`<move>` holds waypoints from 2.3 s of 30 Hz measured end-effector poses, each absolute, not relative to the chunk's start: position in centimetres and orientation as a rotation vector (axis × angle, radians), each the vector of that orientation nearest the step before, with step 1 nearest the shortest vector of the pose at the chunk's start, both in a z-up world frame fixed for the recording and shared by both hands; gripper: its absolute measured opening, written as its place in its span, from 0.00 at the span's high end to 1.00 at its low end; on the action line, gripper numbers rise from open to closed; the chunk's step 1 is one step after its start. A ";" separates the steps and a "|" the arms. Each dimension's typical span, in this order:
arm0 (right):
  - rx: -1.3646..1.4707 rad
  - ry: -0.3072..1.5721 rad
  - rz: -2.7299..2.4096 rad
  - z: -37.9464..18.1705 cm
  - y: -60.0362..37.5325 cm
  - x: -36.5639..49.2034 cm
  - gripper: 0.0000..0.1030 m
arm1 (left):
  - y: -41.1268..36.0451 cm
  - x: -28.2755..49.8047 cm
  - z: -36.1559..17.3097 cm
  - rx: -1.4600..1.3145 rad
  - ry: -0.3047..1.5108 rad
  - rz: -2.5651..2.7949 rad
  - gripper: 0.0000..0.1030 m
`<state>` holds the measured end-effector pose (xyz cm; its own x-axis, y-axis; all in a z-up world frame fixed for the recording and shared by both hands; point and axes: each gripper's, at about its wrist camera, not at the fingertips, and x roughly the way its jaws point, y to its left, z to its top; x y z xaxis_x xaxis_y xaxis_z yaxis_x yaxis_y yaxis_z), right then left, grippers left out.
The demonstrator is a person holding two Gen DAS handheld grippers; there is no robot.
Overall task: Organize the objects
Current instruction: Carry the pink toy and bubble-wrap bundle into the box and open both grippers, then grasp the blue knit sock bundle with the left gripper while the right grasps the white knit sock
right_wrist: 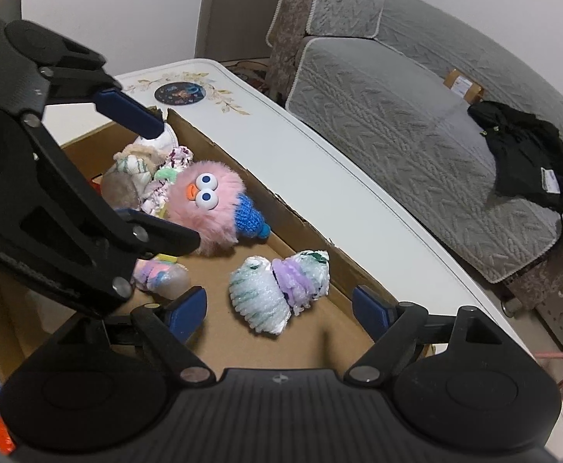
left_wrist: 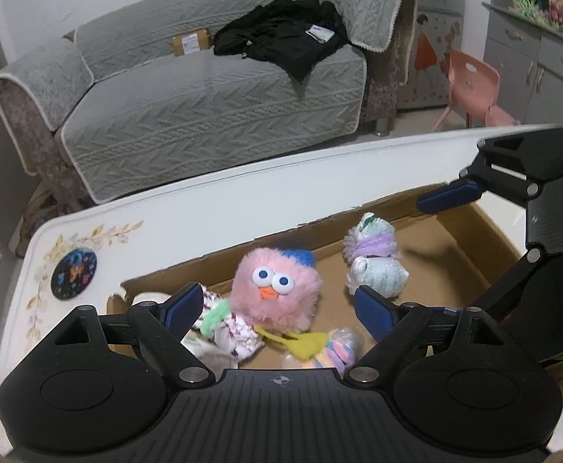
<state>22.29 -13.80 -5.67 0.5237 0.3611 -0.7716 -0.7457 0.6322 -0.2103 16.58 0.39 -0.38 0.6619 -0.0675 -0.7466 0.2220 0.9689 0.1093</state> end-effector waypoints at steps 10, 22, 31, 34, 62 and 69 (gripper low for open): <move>-0.484 0.756 0.677 -4.4 -13.9 19.9 0.19 | 3.1 12.8 1.7 0.025 0.804 -0.097 0.13; -0.348 0.714 0.639 -2.8 -16.0 14.0 0.15 | 6.7 4.4 1.8 -0.059 0.740 -0.023 0.10; -0.187 0.683 0.581 -3.8 -19.3 7.2 0.11 | 8.1 -1.9 -1.2 -0.124 0.728 0.018 0.08; -0.141 0.686 0.543 -5.0 -20.2 5.9 0.11 | 7.9 -3.0 -2.2 -0.117 0.729 0.030 0.06; -0.134 0.769 0.572 -9.6 -21.9 -0.5 0.05 | 9.8 -8.0 -5.0 -0.083 0.802 0.055 0.12; -0.107 0.764 0.553 -9.7 -21.5 -0.4 0.06 | 10.8 -9.3 -5.2 -0.107 0.773 0.063 0.03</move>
